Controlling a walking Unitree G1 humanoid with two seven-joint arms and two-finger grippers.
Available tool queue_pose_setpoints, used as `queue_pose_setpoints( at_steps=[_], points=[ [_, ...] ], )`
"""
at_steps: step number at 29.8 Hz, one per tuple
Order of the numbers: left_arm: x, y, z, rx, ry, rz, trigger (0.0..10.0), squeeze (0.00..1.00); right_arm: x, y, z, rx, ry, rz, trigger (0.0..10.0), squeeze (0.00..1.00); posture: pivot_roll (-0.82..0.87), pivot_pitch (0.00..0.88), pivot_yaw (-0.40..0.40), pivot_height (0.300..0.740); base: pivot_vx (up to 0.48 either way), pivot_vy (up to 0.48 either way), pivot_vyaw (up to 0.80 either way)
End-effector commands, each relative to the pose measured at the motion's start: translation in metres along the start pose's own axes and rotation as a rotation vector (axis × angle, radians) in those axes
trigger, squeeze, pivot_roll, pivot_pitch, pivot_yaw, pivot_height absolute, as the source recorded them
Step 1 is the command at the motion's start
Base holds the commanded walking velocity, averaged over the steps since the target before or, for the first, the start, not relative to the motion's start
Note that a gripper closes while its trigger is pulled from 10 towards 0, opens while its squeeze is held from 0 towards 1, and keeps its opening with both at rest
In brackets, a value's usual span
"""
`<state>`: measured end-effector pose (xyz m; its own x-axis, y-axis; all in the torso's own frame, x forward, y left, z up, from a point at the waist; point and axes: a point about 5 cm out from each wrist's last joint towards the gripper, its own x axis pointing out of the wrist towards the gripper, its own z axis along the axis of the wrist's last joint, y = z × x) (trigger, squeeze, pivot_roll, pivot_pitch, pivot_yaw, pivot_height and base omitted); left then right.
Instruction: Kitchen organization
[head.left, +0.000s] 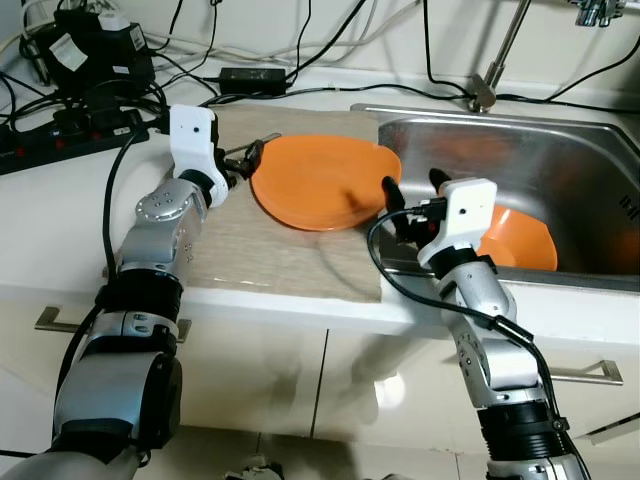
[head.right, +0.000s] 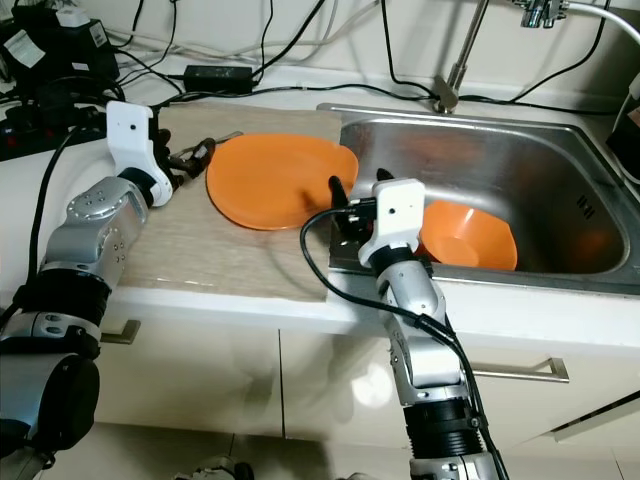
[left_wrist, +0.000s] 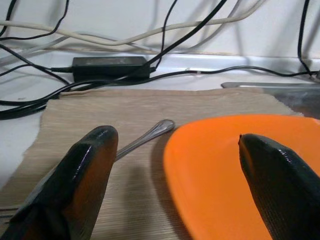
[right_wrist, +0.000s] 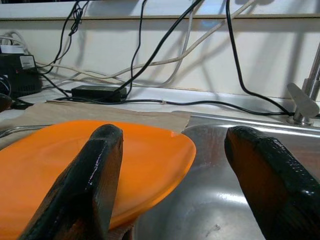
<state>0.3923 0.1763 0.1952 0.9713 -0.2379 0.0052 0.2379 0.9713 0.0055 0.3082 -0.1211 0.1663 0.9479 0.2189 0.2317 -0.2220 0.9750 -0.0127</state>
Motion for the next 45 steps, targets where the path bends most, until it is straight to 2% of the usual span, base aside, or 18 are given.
queue_pose_setpoints(
  at_steps=[1,7,11,12,17,19,22,25,32,33,34,35,45],
  points=[
    [0.001,-0.006,-0.001,0.005,-0.008,-0.013,10.0,1.0,0.001,0.001,0.0,-0.001,0.005,0.001,10.0,0.0,-0.04,0.0,0.005,0.74,0.0,0.0,0.0],
    [0.0,-0.013,-0.005,0.014,-0.004,-0.036,10.0,1.0,-0.002,0.004,-0.002,-0.001,0.011,0.007,10.0,0.0,-0.04,0.0,0.005,0.74,0.0,0.0,0.0],
    [0.001,-0.012,-0.006,0.015,0.01,-0.018,10.0,1.0,-0.002,0.004,-0.003,-0.003,0.021,0.009,10.0,0.0,-0.04,0.0,0.003,0.74,0.0,0.0,0.0],
    [-0.001,-0.01,-0.003,-0.038,-0.044,-0.03,0.0,0.0,-0.001,0.004,-0.004,-0.004,0.022,0.013,10.0,0.0,-0.04,0.0,0.002,0.74,0.0,0.0,0.0],
    [-0.001,-0.006,0.0,-0.03,-0.064,-0.003,0.0,0.0,0.001,0.004,-0.004,-0.008,0.019,0.015,10.0,0.0,-0.03,0.0,0.0,0.74,0.0,0.0,0.0],
    [-0.003,-0.006,-0.004,-0.022,-0.054,0.0,0.0,0.0,0.0,0.003,-0.006,-0.012,0.026,0.014,10.0,0.0,-0.03,0.0,-0.002,0.74,0.0,0.0,0.0],
    [-0.009,-0.008,-0.021,-0.049,-0.014,0.029,0.0,0.0,-0.001,-0.004,-0.011,-0.006,0.05,-0.028,10.0,0.0,-0.03,0.0,0.003,0.74,0.0,0.0,0.0],
    [-0.013,-0.008,-0.026,-0.043,-0.013,0.027,0.0,0.0,0.0,-0.008,-0.009,-0.022,0.039,-0.042,10.0,0.0,-0.03,0.0,0.007,0.74,0.0,0.0,0.0],
    [-0.015,-0.01,-0.022,-0.029,-0.031,0.016,0.0,0.0,0.002,-0.007,-0.01,-0.031,0.032,-0.041,10.0,0.0,-0.02,0.0,0.011,0.74,0.0,0.0,0.0],
    [-0.015,-0.01,-0.022,-0.024,-0.033,0.016,0.0,0.0,0.002,-0.007,-0.011,-0.032,0.032,-0.041,7.5,0.0,-0.02,0.0,0.011,0.74,0.0,0.0,0.0],
    [-0.015,-0.01,-0.022,-0.021,-0.034,0.017,0.0,0.0,0.002,-0.008,-0.01,-0.022,0.026,-0.044,0.3,0.0,-0.02,0.0,0.01,0.74,0.0,0.0,0.0],
    [-0.015,-0.01,-0.021,-0.022,-0.038,0.018,0.0,0.0,0.002,-0.009,-0.01,-0.026,0.022,-0.051,0.0,0.0,-0.02,0.0,0.011,0.74,0.0,0.0,0.0],
    [-0.016,-0.011,-0.017,-0.011,-0.054,0.014,0.0,0.0,0.002,-0.011,-0.011,-0.03,0.017,-0.058,0.0,0.0,-0.02,0.0,0.009,0.74,0.0,0.0,0.0]
  ],
)
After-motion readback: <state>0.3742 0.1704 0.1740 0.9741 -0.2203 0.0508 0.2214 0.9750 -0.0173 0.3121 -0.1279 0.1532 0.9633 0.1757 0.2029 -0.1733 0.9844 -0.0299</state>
